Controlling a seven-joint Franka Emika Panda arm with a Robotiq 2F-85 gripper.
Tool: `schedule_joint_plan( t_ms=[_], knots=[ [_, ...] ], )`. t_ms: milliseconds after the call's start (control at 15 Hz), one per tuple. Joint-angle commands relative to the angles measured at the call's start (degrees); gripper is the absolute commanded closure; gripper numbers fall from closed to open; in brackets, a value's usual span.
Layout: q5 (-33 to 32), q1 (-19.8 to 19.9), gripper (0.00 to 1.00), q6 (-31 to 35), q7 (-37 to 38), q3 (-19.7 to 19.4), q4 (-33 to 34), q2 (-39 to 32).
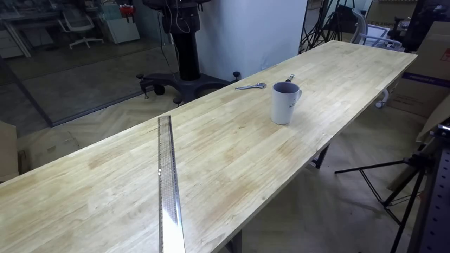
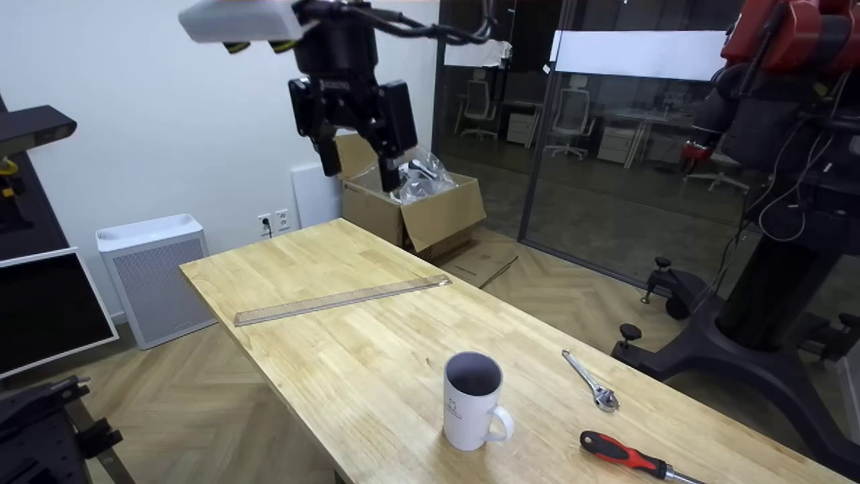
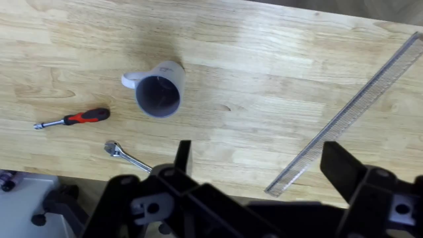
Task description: Move the mug to the left
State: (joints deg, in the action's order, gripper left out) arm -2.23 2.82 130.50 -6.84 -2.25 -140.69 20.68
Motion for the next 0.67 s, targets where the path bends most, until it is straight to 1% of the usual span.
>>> schedule_joint_plan(
  t_ms=[0, 200, 400, 467, 533, 600],
  knots=[
    [-2.2, 2.2, 0.00, 5.4, 0.3, -2.2, -1.0, -4.6],
    [-1.3, 2.8, 0.00, 9.0, -2.7, -4.3, -0.8, -9.6],
    [-0.7, 2.3, 0.00, 10.7, -6.6, -5.0, 0.5, -14.6],
    [-1.3, 2.4, 0.00, 10.0, -6.5, -4.6, 0.7, -14.9],
    [-1.2, 2.8, 0.00, 10.3, -5.4, -4.6, -1.2, -12.9],
    [-1.2, 2.7, 0.00, 10.4, -5.7, -4.6, -1.0, -13.9]
  ],
)
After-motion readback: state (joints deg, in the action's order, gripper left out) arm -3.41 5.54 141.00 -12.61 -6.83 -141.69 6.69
